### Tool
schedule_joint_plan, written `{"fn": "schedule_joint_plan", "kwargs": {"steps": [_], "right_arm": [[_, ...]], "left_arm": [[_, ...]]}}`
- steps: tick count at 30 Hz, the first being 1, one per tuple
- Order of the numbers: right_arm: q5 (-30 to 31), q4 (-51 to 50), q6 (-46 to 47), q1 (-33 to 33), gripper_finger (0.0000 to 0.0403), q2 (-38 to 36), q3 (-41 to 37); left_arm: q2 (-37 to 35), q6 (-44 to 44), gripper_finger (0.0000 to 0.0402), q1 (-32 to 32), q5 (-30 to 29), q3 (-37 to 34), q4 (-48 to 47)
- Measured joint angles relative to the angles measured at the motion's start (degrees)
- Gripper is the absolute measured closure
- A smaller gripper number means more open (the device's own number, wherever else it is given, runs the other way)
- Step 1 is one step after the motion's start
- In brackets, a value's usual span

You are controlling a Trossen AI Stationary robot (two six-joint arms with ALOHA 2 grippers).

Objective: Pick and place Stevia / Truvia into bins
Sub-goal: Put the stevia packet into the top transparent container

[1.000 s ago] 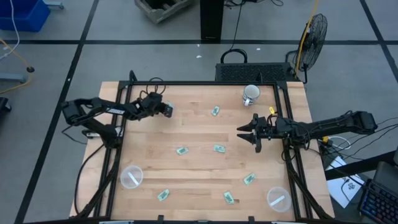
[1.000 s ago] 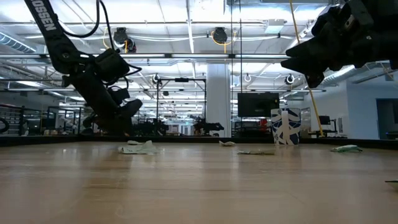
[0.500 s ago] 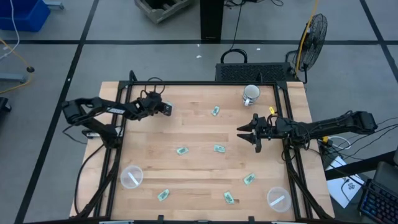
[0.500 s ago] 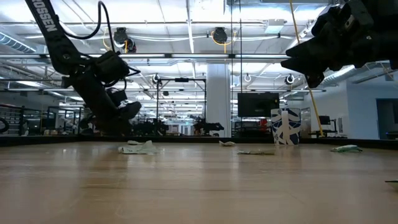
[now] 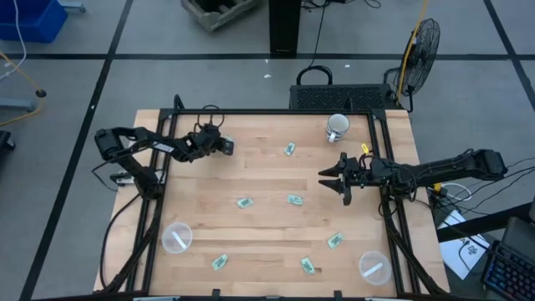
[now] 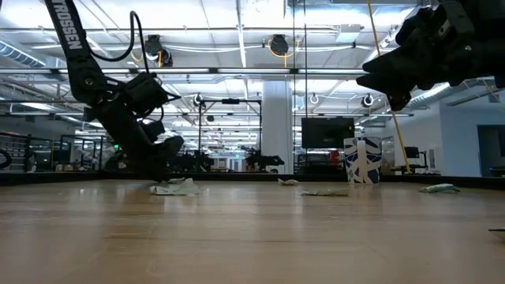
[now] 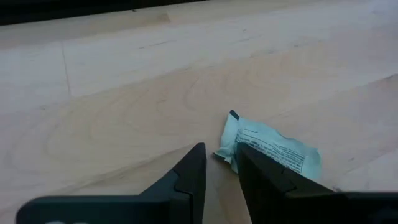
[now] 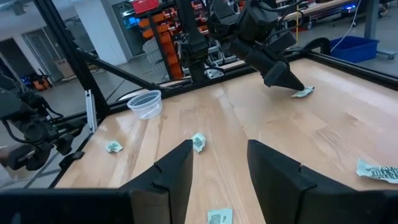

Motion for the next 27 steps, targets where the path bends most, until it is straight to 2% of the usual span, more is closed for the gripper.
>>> {"fn": "schedule_joint_plan", "kwargs": {"steps": [4, 10, 17, 20, 23, 27], "right_arm": [[0.0, 0.0, -0.02, 0.0, 0.0257, 0.0, 0.0], [0.0, -0.02, 0.07, 0.0, 0.0257, 0.0, 0.0], [0.0, -0.03, 0.17, 0.0, 0.0258, 0.02, 0.0], [-0.02, -0.09, 0.88, 0.0, 0.0259, 0.02, 0.0], [-0.01, -0.65, 2.32, 0.02, 0.0258, 0.02, 0.0], [0.0, -2.02, 3.34, 0.02, 0.026, 0.04, 0.0]], "left_arm": [[0.03, 0.68, 0.0316, 0.03, -0.1, -0.04, 0.79], [0.11, 0.76, 0.0391, 0.07, 0.15, -0.04, 1.07], [-1.18, 3.35, 0.0397, 0.15, 2.82, -0.11, 0.38], [-4.84, 4.58, 0.0397, -0.33, 7.45, -0.33, -2.03], [-11.98, 6.61, 0.0398, -1.04, 10.36, -0.31, -5.73], [-23.6, 10.42, 0.0399, -3.65, 11.24, -0.29, -18.43]]}}
